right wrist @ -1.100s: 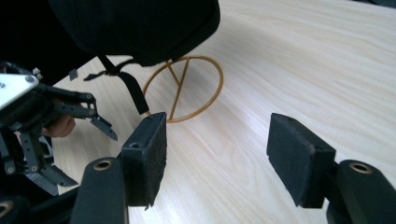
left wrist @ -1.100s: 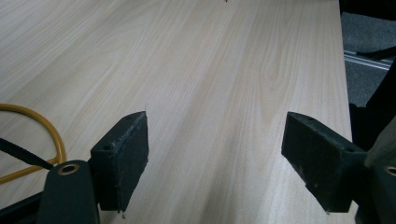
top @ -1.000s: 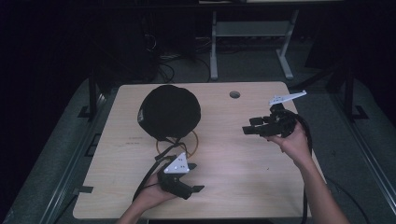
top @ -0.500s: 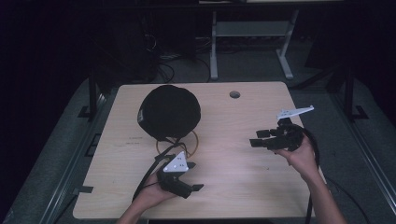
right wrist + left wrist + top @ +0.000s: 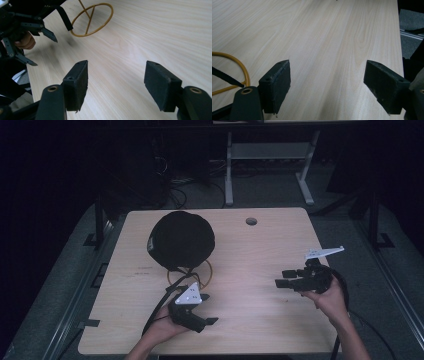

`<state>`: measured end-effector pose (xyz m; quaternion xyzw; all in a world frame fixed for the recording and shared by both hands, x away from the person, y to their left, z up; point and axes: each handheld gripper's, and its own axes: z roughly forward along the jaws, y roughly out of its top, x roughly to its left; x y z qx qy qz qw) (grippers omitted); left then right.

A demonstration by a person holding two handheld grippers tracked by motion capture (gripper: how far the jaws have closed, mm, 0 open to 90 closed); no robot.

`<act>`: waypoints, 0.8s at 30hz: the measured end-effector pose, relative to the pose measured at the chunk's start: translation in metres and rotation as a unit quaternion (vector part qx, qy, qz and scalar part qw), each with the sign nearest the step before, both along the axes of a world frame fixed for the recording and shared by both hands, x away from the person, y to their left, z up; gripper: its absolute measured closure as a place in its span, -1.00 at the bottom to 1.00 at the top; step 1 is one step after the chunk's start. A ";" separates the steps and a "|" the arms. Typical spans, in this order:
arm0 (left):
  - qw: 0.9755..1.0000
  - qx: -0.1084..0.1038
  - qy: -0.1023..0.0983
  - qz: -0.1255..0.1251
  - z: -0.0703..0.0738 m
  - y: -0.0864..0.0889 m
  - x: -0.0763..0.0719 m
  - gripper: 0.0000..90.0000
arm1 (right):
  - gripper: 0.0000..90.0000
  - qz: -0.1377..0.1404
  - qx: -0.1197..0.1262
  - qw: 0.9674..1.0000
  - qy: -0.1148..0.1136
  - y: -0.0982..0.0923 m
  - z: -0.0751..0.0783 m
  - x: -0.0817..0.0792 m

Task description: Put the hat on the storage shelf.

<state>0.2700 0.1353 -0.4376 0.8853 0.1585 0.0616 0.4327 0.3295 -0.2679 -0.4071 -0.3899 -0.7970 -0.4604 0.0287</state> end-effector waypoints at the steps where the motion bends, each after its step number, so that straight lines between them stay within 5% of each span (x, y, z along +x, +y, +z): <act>1: 1.000 0.000 -0.001 0.000 0.000 0.000 0.000 -0.53 | -0.22 -0.001 0.001 1.000 0.001 -0.002 -0.002 -0.001; 24: 1.000 -0.003 0.006 0.012 -0.002 -0.001 0.001 -0.56 | -0.29 -0.035 0.022 0.999 -0.014 -0.031 -0.035 -0.049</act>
